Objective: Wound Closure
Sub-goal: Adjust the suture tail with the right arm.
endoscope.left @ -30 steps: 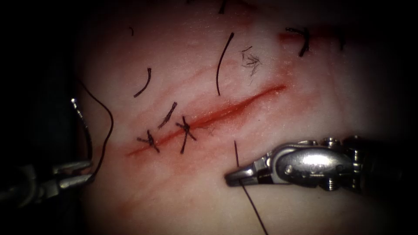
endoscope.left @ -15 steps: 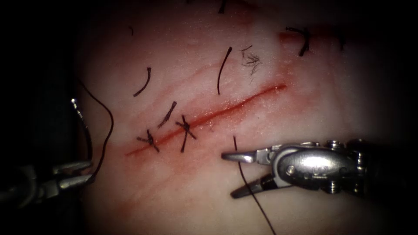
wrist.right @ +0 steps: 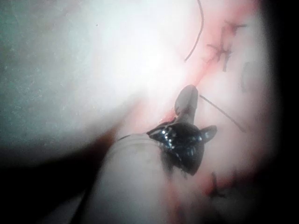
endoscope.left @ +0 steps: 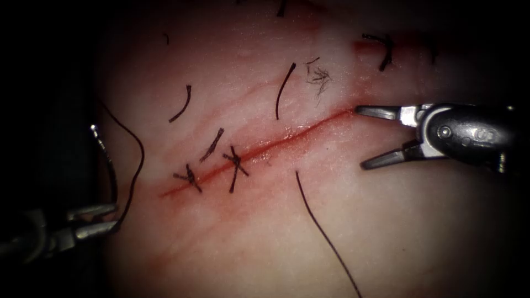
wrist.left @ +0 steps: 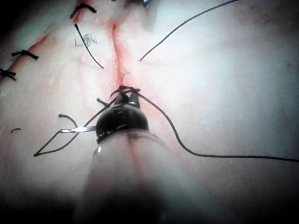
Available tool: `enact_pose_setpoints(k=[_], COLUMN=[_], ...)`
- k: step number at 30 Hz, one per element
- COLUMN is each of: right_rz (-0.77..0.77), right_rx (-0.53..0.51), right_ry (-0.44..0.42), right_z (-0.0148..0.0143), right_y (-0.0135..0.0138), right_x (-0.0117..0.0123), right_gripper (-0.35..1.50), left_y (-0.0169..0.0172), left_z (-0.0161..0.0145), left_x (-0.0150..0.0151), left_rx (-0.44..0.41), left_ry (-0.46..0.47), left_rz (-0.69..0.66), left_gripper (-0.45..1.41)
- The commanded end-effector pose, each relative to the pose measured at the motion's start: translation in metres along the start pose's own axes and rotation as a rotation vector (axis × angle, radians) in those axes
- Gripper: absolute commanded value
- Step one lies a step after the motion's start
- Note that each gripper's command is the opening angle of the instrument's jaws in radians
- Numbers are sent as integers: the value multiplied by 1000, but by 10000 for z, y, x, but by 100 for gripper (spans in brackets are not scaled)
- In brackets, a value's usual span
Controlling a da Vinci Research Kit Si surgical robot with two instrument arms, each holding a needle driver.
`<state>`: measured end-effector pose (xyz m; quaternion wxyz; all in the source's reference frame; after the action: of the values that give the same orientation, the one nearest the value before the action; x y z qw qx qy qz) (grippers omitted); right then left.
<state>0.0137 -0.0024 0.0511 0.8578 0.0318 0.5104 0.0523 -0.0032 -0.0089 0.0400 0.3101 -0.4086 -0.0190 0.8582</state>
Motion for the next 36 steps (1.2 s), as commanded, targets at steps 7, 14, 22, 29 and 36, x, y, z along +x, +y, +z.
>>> enact_pose_setpoints(k=[7, 14, 22, 29, 36], right_rz=[502, 660, 674, 679, 691], right_rx=[-103, -109, -68, -73, -86], right_ry=[102, 174, 225, 233, 256], right_z=[45, 69, 92, 112, 124], right_y=[19, 11, 11, 17, 32], right_x=[-14, -30, -23, -15, -14], right_gripper=[96, 99, 101, 101, -35], left_y=[0, 0, 1, 1, 1], left_z=[9, 9, 11, 10, 10], left_x=[1, 2, 2, 3, 3], left_rx=[3, 3, 2, 1, 1], left_ry=[2, 2, 2, 2, 2], left_rz=[0, 0, 0, 0, -1], left_gripper=[-35, -35, -35, -35, -35])
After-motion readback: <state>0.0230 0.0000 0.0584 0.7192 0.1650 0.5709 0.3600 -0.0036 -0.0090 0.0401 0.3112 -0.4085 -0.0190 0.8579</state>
